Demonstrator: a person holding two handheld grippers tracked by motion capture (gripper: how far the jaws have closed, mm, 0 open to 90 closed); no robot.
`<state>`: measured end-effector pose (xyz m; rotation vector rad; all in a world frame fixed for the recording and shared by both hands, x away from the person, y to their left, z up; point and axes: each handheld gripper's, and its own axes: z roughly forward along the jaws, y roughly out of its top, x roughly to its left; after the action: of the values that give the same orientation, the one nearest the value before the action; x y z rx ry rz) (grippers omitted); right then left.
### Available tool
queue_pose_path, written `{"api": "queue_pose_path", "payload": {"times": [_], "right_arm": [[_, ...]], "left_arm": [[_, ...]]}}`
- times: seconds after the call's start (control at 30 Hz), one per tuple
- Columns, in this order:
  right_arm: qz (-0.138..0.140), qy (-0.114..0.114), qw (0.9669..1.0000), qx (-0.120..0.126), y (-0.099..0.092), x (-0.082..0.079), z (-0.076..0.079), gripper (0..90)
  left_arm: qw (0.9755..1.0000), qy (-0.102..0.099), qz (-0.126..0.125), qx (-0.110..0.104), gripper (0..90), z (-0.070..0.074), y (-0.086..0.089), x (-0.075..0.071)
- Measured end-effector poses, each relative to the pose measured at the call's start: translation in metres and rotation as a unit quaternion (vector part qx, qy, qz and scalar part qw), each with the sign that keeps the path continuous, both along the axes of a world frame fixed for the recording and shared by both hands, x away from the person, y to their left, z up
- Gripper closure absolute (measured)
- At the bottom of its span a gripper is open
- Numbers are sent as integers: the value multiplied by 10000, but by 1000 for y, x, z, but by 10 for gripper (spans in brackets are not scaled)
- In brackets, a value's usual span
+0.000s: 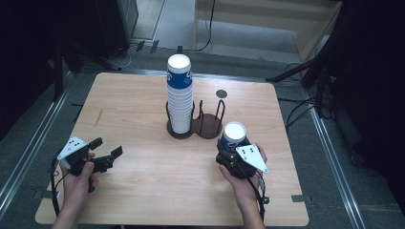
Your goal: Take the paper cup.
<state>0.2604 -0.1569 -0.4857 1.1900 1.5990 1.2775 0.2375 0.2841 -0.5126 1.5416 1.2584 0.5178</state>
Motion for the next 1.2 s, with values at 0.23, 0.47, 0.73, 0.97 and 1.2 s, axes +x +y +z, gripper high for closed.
{"api": "queue_pose_path", "payload": {"times": [0.23, 0.47, 0.73, 0.97, 1.2], "right_arm": [[28, -43, 10000, 37, 0, -1, 5, 199], [94, -35, 9999, -74, 7, -3, 3, 199], [142, 1, 9996, -228, 13, -5, -3, 199], [214, -72, 9984, -524, 22, -7, -8, 199], [346, -58, 9969, -703, 33, -10, -12, 199]], "left_arm": [[9994, -124, -275, 167, 81, 21, -24, 9], [9980, -222, -552, 202, 81, 32, -41, 13], [9959, -172, -853, 264, 81, 33, -59, 14], [9939, -175, -1081, 165, 81, 42, -64, 15], [9918, -157, -1261, 95, 81, 48, -71, 12]]}}
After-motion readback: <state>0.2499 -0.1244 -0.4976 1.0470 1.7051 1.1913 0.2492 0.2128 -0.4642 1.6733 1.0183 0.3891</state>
